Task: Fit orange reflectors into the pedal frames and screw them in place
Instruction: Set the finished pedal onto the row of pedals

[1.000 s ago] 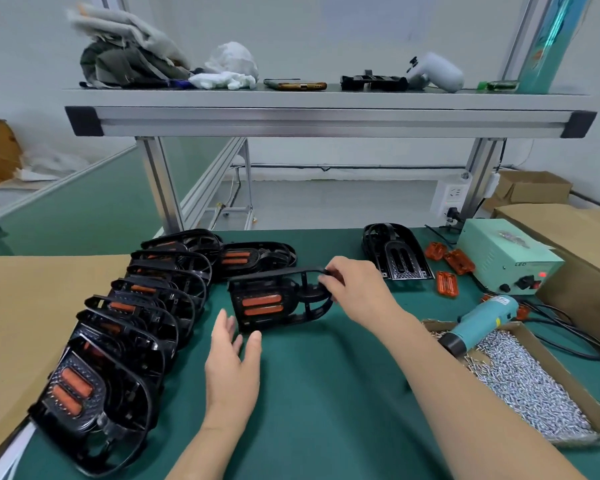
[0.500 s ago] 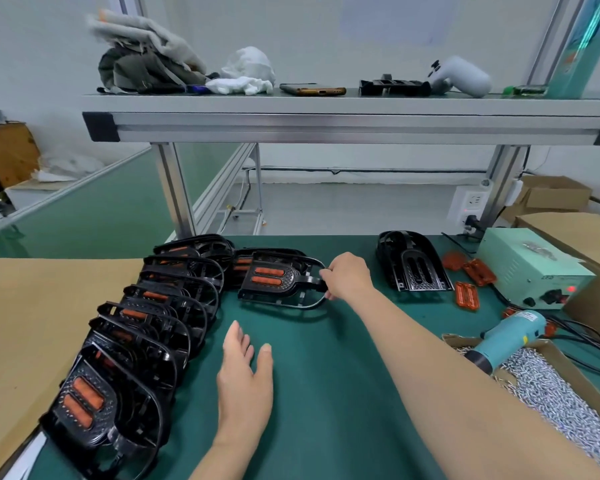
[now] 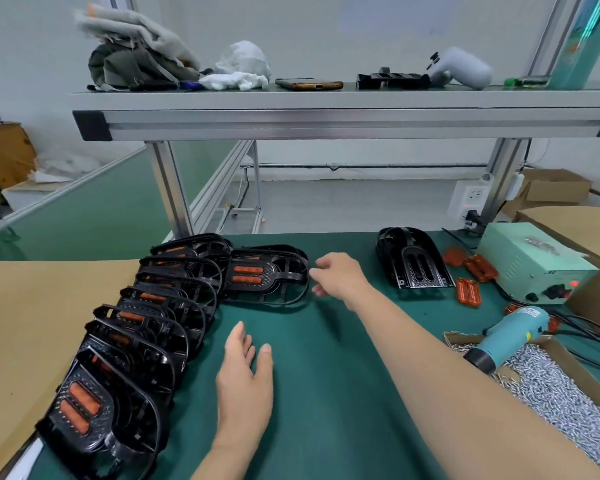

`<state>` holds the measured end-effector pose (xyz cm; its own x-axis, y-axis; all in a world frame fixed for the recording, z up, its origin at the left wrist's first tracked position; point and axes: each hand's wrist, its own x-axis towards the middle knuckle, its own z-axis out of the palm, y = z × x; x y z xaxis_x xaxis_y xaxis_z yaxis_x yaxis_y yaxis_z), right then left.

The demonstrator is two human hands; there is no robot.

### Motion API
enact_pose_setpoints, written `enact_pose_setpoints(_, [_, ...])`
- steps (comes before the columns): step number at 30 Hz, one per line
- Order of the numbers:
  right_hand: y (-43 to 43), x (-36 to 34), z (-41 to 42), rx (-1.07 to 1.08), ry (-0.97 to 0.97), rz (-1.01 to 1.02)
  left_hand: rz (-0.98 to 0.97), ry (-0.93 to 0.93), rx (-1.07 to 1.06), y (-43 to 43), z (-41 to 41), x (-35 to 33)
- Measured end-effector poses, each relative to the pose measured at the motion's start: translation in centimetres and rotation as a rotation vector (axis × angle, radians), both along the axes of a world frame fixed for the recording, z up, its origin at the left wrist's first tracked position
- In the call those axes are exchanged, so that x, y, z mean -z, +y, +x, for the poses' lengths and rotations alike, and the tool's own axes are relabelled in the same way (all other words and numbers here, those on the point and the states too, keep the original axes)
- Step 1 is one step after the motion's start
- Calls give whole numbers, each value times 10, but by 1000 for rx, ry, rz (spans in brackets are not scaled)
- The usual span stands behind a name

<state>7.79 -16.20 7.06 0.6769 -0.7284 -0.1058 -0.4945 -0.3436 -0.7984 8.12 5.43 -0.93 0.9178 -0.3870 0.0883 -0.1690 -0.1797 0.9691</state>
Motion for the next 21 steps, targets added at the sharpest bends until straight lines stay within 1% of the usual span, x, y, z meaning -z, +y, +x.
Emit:
enact_pose_setpoints(1, [-6,-4,-6,-5,33,-65,4,-2,1,0,0,0])
enact_pose_setpoints(4, [-31,-16,-29,56,197,-389,11,-7,9,0,-1,1])
enact_pose_setpoints(6, [-50,-19,-44,139,262,-514,9,-7,19,-1,-1,1])
enact_pose_setpoints(9, [-69,-15,-59,250,445,-651,6,-5,38,-2,-2,2])
enact_pose_setpoints(11, [-75,-8,-65,285,522,-643,-1,0,40,-2,-1,2])
enact_pose_setpoints(14, [-83,4,-72,267,608,-543,0,2,41,-2,-1,2])
enact_pose_setpoints(16, [-85,11,-77,258,663,-542,0,-2,43,-2,-1,1])
enact_pose_setpoints(19, [-85,13,-81,277,681,-599,-1,-5,43,-1,-1,0])
enact_pose_setpoints(21, [-82,8,-83,285,658,-569,0,-6,47,-1,-1,0])
